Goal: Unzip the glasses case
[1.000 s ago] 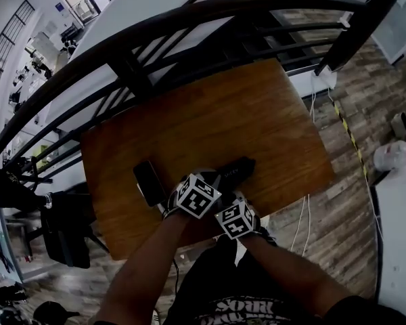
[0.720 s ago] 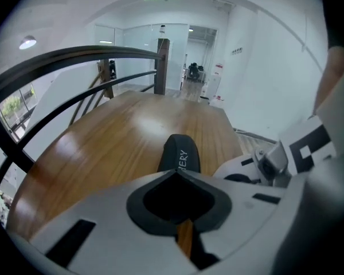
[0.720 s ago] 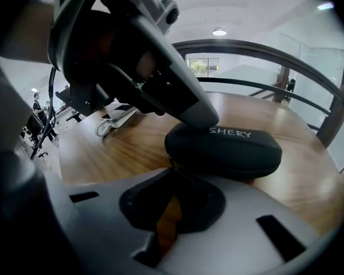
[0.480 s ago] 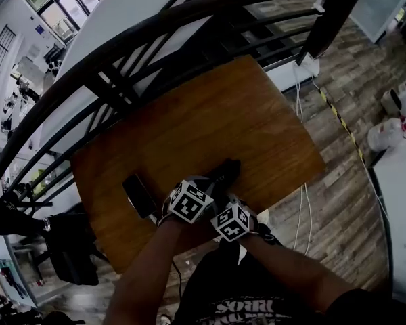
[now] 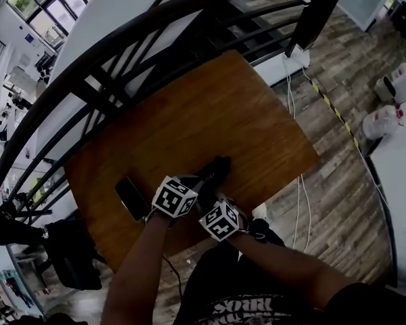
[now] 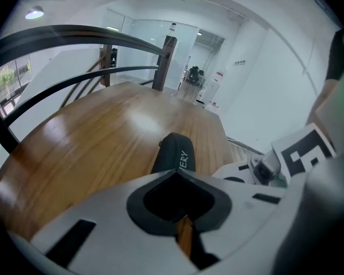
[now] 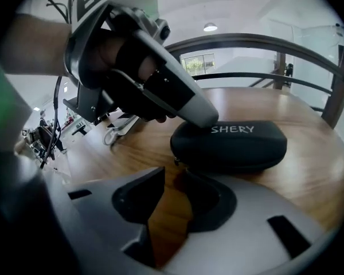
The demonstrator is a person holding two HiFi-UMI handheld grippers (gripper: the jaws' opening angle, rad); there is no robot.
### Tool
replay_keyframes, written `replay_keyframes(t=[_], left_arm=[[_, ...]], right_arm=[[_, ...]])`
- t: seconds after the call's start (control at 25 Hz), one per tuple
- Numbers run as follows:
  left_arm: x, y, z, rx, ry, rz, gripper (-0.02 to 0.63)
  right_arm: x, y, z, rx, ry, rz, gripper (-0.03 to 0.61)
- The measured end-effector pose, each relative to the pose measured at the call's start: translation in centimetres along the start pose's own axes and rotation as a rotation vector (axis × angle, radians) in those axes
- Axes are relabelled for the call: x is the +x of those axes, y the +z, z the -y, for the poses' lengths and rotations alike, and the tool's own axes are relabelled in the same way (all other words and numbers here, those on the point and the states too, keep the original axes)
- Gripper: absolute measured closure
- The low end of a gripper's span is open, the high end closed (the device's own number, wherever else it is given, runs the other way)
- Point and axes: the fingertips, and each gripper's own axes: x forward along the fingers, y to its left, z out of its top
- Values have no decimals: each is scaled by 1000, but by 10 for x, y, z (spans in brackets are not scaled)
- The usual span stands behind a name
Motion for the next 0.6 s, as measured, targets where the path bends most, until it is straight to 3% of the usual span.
replay_keyframes(t=[0.2, 0.44, 0.6], left_arm=[[-1, 1, -3, -23, -18, 11, 611], [-1, 0, -3, -52, -43, 35, 611], [-1, 1, -3, -58, -51, 47, 611]], right_arm=[[6, 5, 2, 110, -33, -11, 469], [12, 6, 10, 406, -82, 5, 469], [13, 7, 15, 415, -134, -22, 503]])
